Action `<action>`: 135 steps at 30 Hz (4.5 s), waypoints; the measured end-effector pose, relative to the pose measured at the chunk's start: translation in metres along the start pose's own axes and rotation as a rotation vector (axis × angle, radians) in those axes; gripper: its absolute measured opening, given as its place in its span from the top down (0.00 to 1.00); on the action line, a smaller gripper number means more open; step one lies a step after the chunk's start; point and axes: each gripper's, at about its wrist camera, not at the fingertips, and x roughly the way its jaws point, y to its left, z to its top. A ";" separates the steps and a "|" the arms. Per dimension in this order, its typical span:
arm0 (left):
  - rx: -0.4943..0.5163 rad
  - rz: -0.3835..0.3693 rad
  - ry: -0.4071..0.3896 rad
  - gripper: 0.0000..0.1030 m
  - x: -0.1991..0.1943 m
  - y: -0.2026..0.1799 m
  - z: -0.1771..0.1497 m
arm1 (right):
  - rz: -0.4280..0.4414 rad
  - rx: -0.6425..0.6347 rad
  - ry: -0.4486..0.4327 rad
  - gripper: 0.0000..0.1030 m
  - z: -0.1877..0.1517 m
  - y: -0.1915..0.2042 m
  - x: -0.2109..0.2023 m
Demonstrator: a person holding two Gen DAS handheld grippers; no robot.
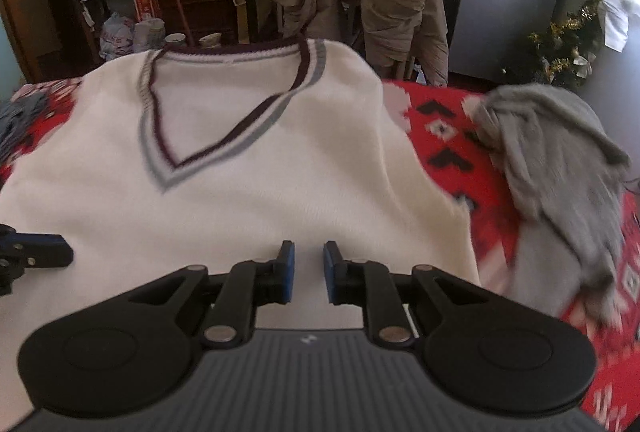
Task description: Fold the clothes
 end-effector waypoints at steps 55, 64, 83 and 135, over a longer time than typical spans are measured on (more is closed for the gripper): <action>-0.022 0.115 -0.035 0.88 0.004 0.122 0.054 | 0.349 -0.237 -0.074 0.67 0.060 0.005 0.020; 0.006 0.117 -0.039 0.88 0.001 0.120 0.055 | 0.420 -0.238 -0.017 0.66 0.082 0.000 0.051; -0.142 -0.004 -0.139 0.62 0.021 0.129 0.085 | 0.085 -0.153 -0.185 0.96 0.102 -0.056 0.034; 0.235 0.270 -0.230 0.96 0.045 0.081 0.117 | 0.004 -0.090 -0.124 0.99 0.120 -0.090 0.052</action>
